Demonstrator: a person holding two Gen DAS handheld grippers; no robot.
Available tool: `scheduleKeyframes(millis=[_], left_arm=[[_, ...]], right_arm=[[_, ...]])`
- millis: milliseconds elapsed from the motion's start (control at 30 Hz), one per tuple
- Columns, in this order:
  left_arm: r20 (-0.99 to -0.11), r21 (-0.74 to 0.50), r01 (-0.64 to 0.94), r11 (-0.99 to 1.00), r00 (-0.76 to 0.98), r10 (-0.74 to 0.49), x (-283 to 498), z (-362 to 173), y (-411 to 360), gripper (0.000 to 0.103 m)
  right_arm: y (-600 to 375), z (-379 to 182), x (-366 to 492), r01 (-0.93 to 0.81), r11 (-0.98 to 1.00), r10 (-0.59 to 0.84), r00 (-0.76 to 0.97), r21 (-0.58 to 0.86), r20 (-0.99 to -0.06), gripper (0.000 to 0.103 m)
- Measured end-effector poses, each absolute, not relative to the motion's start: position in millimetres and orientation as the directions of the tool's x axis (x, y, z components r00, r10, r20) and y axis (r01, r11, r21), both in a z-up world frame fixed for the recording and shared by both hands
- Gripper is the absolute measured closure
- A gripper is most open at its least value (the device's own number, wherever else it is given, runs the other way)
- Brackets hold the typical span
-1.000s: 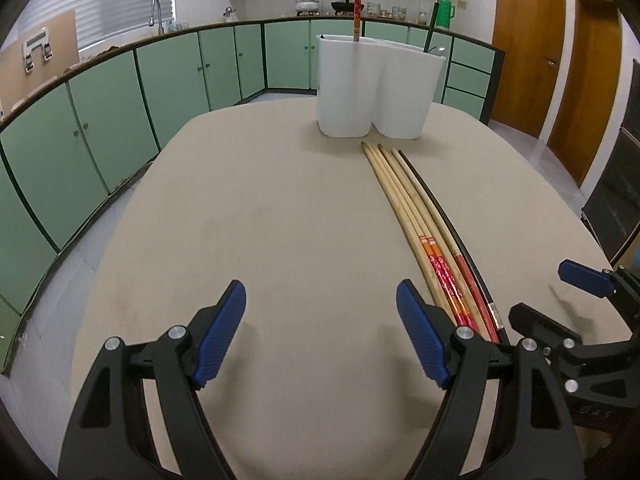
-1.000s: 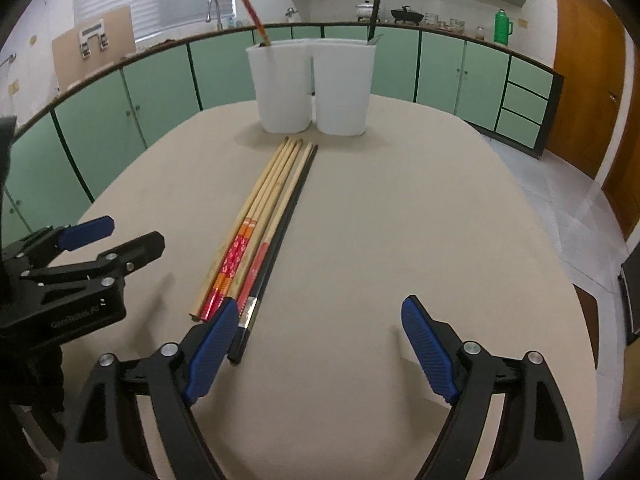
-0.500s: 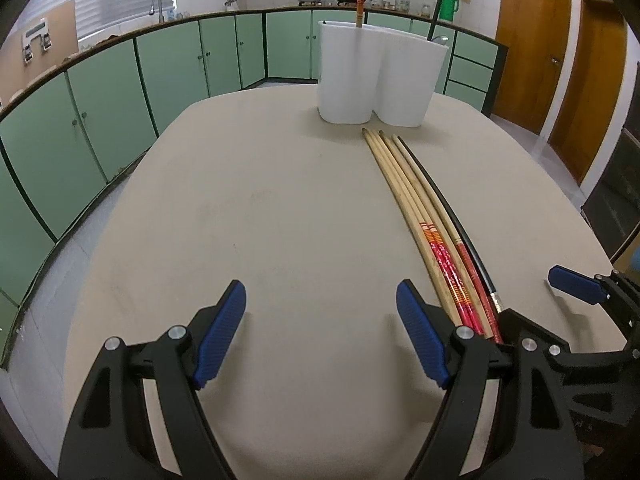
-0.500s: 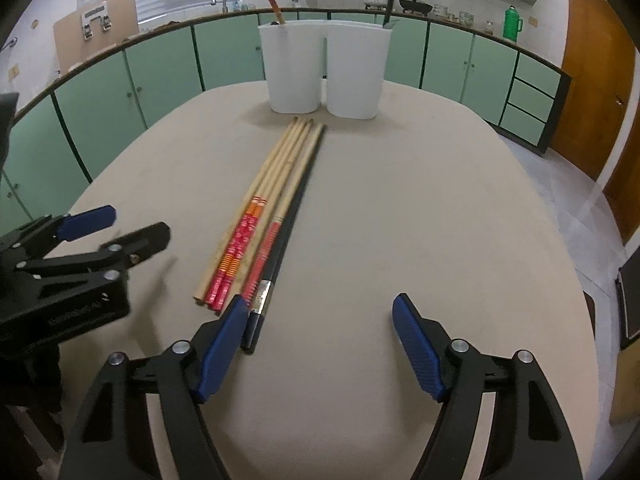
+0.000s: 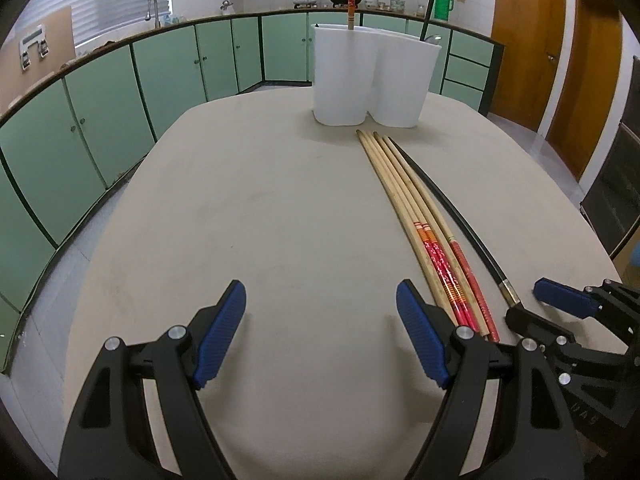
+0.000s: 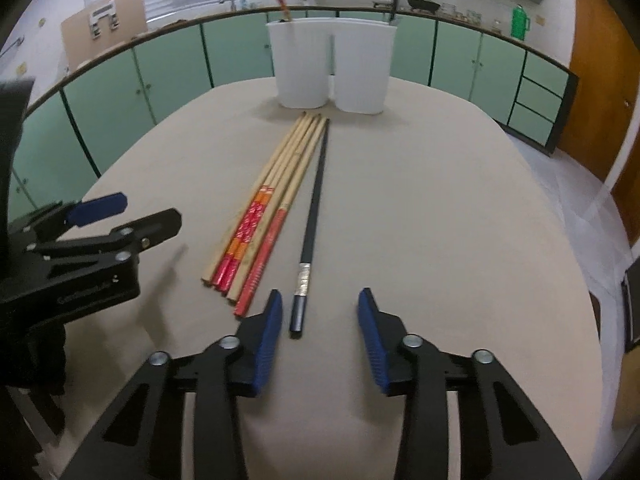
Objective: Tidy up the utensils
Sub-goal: 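Grasp the black chopstick with the right tool while the left tool grasps a plain wooden chopstick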
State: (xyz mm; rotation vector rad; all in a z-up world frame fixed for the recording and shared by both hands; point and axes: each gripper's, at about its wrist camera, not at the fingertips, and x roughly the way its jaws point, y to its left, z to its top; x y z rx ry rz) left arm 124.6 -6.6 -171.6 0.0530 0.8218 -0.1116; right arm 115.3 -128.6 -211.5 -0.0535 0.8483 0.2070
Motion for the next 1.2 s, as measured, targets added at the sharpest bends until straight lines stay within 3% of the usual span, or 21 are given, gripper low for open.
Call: scheduleKeyframes(millis=[100,167,200,567,967,1067,1167,1200], left_arm=[[-0.734,0.006,0.126,0.992,0.674,-0.081,124.0,-171.9,-7.9,0.028],[-0.735,0.005,0.13,0.992,0.673,-0.084,123.1,-171.9,-8.2,0.028],[-0.735,0.001,0.135,0.991,0.671,-0.09,122.9,-172.0,-9.0,0.027],[-0.754,-0.03,0.21,0.977,0.637,-0.16,122.3,-176.1,-30.3,0.028],[-0.792,0.006,0.164,0.986,0.602,-0.095,134.0,-184.4,-35.3,0.027],[-0.791,0.013,0.169,0.985,0.604,-0.094,134.6,-182.9,-38.0,0.039],[-0.786,0.019,0.198,0.98,0.608,-0.108,133.1,-181.2,-44.2,0.061],[-0.785,0.012,0.208,0.978,0.608,-0.12,132.4,-181.0,-45.7,0.074]], right_arm=[[-126.5,-211.8,116.4,-0.207,0.978,0.161,0.642,0.032,-0.749,0.075],[-126.5,-211.2,115.3,-0.211,0.977,0.164,0.643,0.033,-0.748,0.095],[-126.3,-211.2,115.4,-0.214,0.976,0.167,0.642,0.034,-0.748,0.096],[-155.7,-211.2,119.1,-0.137,0.988,0.144,0.651,0.071,-0.745,0.097],[-167.0,-213.0,121.2,-0.115,0.99,0.141,0.654,0.087,-0.743,0.096],[-166.1,-213.4,122.7,-0.119,0.989,0.143,0.651,0.087,-0.746,0.096],[-164.5,-213.4,122.4,-0.122,0.989,0.143,0.65,0.084,-0.746,0.096],[-164.1,-213.3,122.4,-0.121,0.989,0.142,0.65,0.082,-0.746,0.096]])
